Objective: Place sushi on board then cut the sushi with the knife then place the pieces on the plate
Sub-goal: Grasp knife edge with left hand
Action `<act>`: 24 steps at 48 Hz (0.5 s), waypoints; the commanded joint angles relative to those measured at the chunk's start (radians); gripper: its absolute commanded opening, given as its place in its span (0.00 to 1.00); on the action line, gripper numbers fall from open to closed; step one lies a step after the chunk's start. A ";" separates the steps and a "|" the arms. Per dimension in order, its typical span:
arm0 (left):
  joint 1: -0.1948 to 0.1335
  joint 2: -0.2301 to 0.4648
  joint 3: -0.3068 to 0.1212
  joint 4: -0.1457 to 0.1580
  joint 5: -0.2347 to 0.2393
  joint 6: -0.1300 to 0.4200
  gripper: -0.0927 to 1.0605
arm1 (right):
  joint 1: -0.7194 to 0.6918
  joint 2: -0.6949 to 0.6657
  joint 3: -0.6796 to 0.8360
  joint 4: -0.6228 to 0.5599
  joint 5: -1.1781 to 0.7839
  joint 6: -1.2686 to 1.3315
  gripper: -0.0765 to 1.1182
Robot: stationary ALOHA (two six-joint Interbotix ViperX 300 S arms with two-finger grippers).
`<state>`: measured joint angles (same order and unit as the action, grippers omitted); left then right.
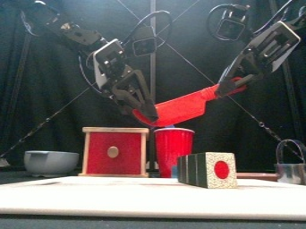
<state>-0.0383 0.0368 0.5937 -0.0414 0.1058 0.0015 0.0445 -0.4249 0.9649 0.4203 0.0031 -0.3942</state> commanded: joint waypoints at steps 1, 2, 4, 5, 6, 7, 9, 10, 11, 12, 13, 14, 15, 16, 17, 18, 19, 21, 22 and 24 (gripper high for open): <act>0.003 -0.017 -0.023 0.002 -0.002 -0.002 0.72 | 0.002 -0.005 -0.017 0.002 -0.008 0.000 0.38; 0.003 -0.017 -0.023 0.002 -0.002 -0.002 0.71 | 0.002 -0.005 -0.015 0.002 -0.008 0.000 0.38; 0.002 -0.017 -0.023 0.002 -0.002 -0.002 0.70 | 0.002 -0.003 -0.017 0.002 -0.008 0.000 0.38; 0.003 -0.017 -0.023 0.002 -0.002 -0.002 0.69 | 0.002 -0.002 -0.017 0.002 -0.008 0.000 0.38; 0.003 -0.017 -0.023 0.000 -0.002 -0.002 0.68 | 0.002 -0.002 -0.017 0.002 -0.008 0.000 0.38; 0.003 -0.017 -0.023 0.000 -0.002 -0.002 0.67 | 0.002 0.000 -0.017 0.002 -0.008 0.000 0.38; 0.002 -0.017 -0.023 0.002 -0.002 -0.002 0.64 | 0.002 0.000 -0.017 0.002 -0.008 0.000 0.38; 0.003 -0.017 -0.023 0.000 -0.002 -0.002 0.63 | 0.003 0.000 -0.017 0.002 -0.008 0.000 0.38; 0.003 -0.017 -0.023 0.000 -0.002 -0.002 0.62 | 0.002 0.002 -0.017 0.002 -0.008 0.000 0.38; 0.002 -0.017 -0.023 0.000 -0.002 0.000 0.61 | 0.002 0.002 -0.015 0.002 -0.008 0.000 0.38; 0.003 -0.017 -0.023 0.000 -0.002 0.000 0.60 | 0.002 0.000 -0.015 0.002 -0.008 0.000 0.38; 0.003 -0.017 -0.023 0.000 -0.002 0.000 0.59 | 0.003 0.000 -0.017 0.002 -0.008 0.000 0.38; 0.003 -0.015 -0.025 0.000 -0.002 -0.002 0.58 | 0.002 0.002 -0.017 0.002 -0.008 0.000 0.38; 0.003 -0.015 -0.025 0.000 -0.002 -0.002 0.57 | 0.003 0.002 -0.017 0.002 -0.008 0.000 0.38; 0.003 -0.014 -0.025 -0.002 -0.002 -0.002 0.56 | 0.002 0.002 -0.017 0.002 -0.008 0.000 0.38; 0.002 -0.012 -0.025 0.000 -0.002 -0.002 0.55 | 0.003 0.002 -0.017 0.002 -0.006 0.000 0.38; 0.003 -0.012 -0.026 0.000 -0.002 -0.002 0.55 | 0.002 0.002 -0.015 0.003 -0.008 0.002 0.38; 0.002 -0.009 -0.028 0.000 -0.002 -0.002 0.53 | 0.002 0.003 -0.015 0.005 -0.006 0.002 0.38; 0.002 -0.008 -0.028 -0.002 -0.002 -0.002 0.53 | 0.003 0.006 -0.014 0.008 -0.008 0.003 0.38; 0.000 -0.006 -0.028 -0.002 -0.002 -0.002 0.52 | 0.002 0.011 -0.011 0.018 -0.003 0.003 0.38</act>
<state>-0.0399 0.0368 0.5937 -0.0430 0.1074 0.0015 0.0430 -0.4111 0.9649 0.4249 0.0015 -0.3927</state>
